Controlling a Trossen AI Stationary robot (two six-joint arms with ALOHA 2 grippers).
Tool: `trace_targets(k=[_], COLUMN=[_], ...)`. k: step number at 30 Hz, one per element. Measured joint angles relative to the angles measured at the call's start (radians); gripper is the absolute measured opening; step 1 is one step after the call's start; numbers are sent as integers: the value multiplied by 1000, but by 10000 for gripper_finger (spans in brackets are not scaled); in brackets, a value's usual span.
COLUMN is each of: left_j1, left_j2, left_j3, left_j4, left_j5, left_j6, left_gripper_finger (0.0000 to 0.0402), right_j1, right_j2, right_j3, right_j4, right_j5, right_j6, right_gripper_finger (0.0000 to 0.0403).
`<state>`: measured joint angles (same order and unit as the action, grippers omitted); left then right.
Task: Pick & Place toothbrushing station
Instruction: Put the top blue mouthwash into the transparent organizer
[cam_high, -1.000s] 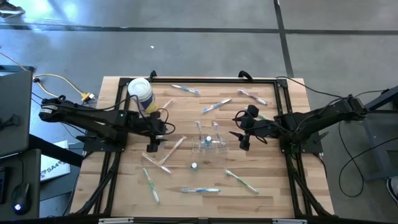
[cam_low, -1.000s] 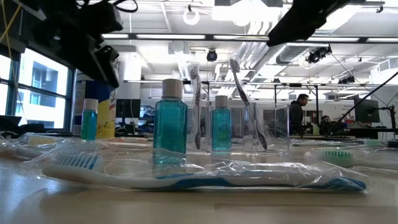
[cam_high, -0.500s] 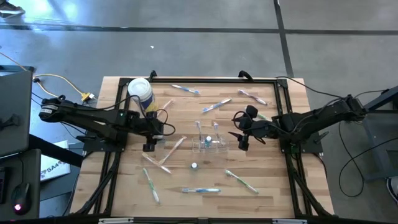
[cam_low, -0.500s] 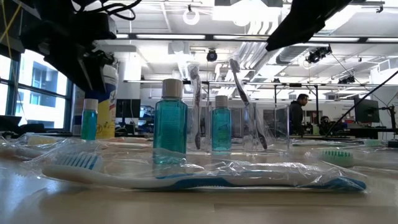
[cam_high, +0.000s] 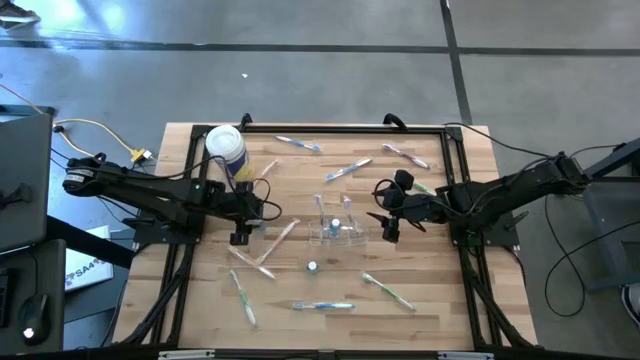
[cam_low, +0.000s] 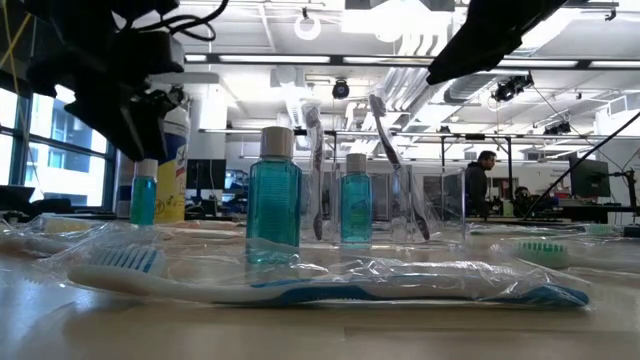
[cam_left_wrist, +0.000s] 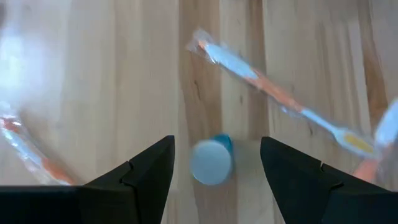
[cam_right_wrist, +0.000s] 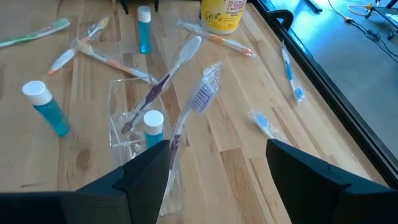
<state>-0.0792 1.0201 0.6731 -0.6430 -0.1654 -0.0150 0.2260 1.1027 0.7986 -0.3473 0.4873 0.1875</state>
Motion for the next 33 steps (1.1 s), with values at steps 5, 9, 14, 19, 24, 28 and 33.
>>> trace_targets(k=[5, 9, 14, 19, 24, 28, 33], left_j1=[0, 0, 0, 0, 0, 0, 0], left_j2=[6, 40, 90, 113, 113, 113, 112], left_j3=[0, 0, 0, 1, 0, 0, 0], left_j4=[-7, -23, -10, 4, -1, -4, -3], left_j5=[-7, -6, -5, -7, -10, -11, -11], left_j6=[-16, -16, -14, -10, 8, 11, 19], left_gripper_finger=[235, 235, 235, 234, 210, 165, 100], right_j1=[0, 0, 0, 0, 1, 1, 1], right_j2=[0, 0, 0, 0, 0, 0, 0], right_j3=[0, 0, 0, 0, 0, 0, 0], right_j4=[6, 10, 18, 23, 22, 22, 22], right_j5=[0, 0, 0, 0, 0, 0, 0], right_j6=[1, 11, 11, 11, 21, 21, 22], right_gripper_finger=[258, 258, 258, 258, 259, 259, 258])
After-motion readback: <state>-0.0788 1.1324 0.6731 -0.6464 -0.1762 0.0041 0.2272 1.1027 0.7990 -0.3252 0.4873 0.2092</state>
